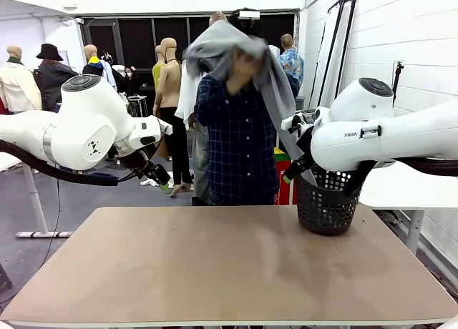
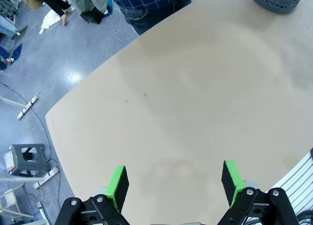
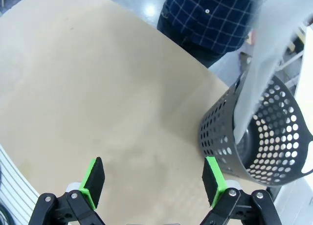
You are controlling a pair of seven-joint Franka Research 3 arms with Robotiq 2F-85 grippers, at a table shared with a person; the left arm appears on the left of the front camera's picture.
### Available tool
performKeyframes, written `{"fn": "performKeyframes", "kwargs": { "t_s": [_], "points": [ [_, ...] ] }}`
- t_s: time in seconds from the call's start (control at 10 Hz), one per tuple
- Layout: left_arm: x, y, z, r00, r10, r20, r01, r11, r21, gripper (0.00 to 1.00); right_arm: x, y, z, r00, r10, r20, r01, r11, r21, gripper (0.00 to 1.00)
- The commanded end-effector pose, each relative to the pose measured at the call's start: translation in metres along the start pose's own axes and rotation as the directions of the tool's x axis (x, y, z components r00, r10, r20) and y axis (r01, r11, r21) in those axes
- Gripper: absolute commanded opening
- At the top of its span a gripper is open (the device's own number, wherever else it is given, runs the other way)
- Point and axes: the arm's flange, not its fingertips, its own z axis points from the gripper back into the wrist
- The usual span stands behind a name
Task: Fold the training pants.
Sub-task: Grab both ends of the Training pants handed by a person.
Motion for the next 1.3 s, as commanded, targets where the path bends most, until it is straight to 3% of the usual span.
{"fn": "performKeyframes", "kwargs": {
  "t_s": [0.0, 1.2],
  "points": [
    [0.0000, 0.0005, 0.0005, 1.000, -0.010, 0.001, 0.010, 1.000, -0.001, 1.00, -0.0001, -0.0007, 0.0003, 1.000, -0.002, 0.001, 0.002, 1.000, 0.001, 1.00],
    [0.0000, 0.0005, 0.0005, 1.000, -0.010, 0.001, 0.010, 1.000, -0.001, 1.00, -0.0001, -0.0007, 0.0003, 1.000, -0.002, 0.001, 0.002, 1.000, 0.001, 1.00]
  ]
}}
